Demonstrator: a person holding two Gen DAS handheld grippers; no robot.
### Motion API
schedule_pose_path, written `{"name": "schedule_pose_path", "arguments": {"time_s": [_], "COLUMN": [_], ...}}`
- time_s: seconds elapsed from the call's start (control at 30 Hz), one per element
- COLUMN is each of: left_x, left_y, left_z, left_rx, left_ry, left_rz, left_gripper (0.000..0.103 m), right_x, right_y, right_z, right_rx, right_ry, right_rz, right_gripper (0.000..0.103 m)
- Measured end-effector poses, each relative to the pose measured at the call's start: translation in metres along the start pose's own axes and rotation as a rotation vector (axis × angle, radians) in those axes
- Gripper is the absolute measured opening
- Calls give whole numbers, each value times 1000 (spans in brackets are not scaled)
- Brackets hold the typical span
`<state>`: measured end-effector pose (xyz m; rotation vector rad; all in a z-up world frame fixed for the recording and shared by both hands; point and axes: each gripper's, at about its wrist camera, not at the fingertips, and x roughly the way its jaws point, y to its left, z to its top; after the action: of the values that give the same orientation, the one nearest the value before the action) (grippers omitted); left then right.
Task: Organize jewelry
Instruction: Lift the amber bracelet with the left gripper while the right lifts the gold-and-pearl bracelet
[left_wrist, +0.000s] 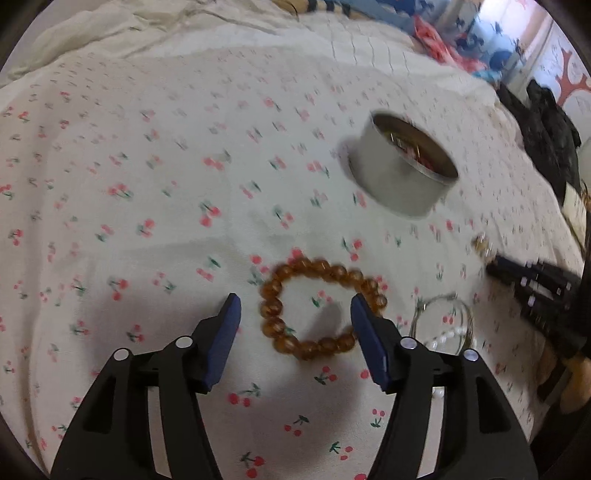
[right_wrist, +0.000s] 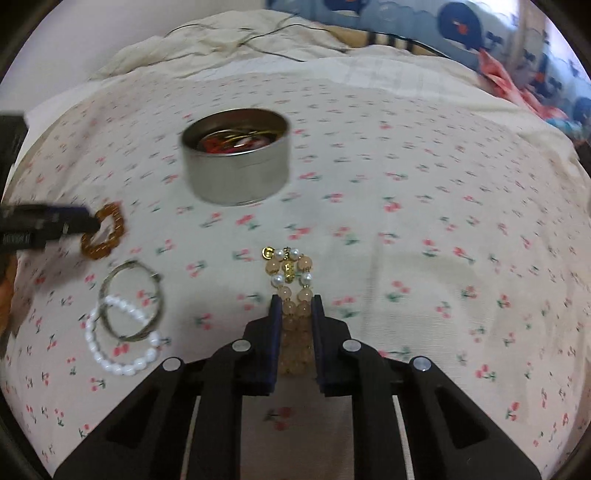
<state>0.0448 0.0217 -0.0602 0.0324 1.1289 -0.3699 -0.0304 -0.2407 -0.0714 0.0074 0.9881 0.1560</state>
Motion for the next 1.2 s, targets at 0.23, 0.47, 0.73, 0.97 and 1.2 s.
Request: {"name": "schedule_pose_path", "arguments": {"time_s": [0.23, 0.47, 0.73, 0.97, 1.2], "left_x": [8, 2, -27, -34, -43], "left_y": [-15, -35, -28, -26, -24], "left_z": [-1, 1, 17, 13, 14], "left_rx": [59, 137, 84, 75, 64], "left_ry": [-4, -29, -139, -161, -190], "left_rz": [44, -2, -58, -65, -100], "left_gripper": [62, 10, 10, 10, 10], "right_x": [7, 6, -16, -21, -43], "right_y": [12, 4, 1, -4, -8], "right_z": [-2, 1, 6, 11, 15], "right_rx": [-31, 3, 15, 34, 49], "right_ry": [10, -3, -91, -122, -218], "right_rz": [39, 65, 63, 63, 83], "right_gripper": [76, 15, 8, 8, 8]}}
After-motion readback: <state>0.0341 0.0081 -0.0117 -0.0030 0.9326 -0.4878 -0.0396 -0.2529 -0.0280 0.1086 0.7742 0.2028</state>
